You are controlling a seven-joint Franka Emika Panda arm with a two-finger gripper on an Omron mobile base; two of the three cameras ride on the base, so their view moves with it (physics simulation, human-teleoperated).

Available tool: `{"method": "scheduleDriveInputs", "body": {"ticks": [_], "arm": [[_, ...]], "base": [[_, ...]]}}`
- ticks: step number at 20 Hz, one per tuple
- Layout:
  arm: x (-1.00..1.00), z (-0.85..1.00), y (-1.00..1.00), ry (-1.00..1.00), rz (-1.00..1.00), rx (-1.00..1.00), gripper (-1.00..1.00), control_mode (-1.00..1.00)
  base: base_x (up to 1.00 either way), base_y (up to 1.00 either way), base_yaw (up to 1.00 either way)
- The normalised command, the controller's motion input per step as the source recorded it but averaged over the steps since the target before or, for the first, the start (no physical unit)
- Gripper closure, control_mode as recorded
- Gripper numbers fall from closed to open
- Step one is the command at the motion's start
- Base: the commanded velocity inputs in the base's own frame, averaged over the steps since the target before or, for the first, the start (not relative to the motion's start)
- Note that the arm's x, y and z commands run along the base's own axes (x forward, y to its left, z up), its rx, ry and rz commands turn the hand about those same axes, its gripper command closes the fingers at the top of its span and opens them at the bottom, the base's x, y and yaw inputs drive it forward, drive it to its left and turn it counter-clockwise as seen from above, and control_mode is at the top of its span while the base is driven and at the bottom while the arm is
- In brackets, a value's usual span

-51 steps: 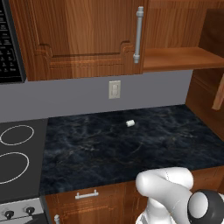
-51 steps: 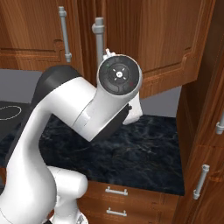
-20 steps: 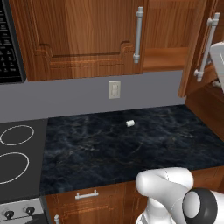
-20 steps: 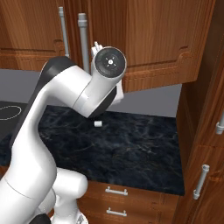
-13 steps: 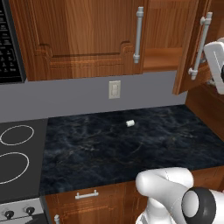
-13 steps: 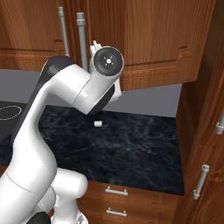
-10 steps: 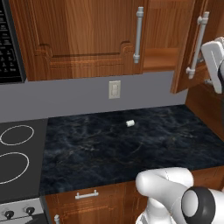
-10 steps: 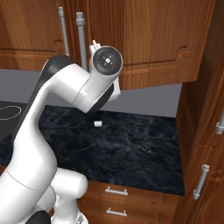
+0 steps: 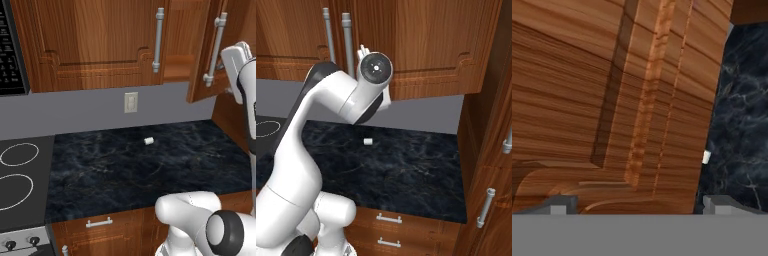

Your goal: Close all open cabinet doors.

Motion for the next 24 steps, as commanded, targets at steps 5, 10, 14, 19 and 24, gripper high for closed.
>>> {"method": "scheduleDriveInputs", "body": {"ticks": [5,10,14,19,24], "arm": [[0.45,-0.21,0.16,0.0,0.0,0.0,-1.0,-1.0],[0.49,-0.23,0.17,0.0,0.0,0.01,-1.0,-1.0],[0.52,-0.22,0.16,0.0,0.0,0.04,-1.0,-1.0],[0.49,-0.18,0.09,0.0,0.0,0.05,-1.0,-1.0],[0.4,-0.15,0.02,0.0,0.0,0.07,-1.0,-1.0]], "base": [[0.0,0.0,0.0],[0.0,0.0,0.0],[0.0,0.0,0.0],[0.0,0.0,0.0],[0.0,0.0,0.0]]}}
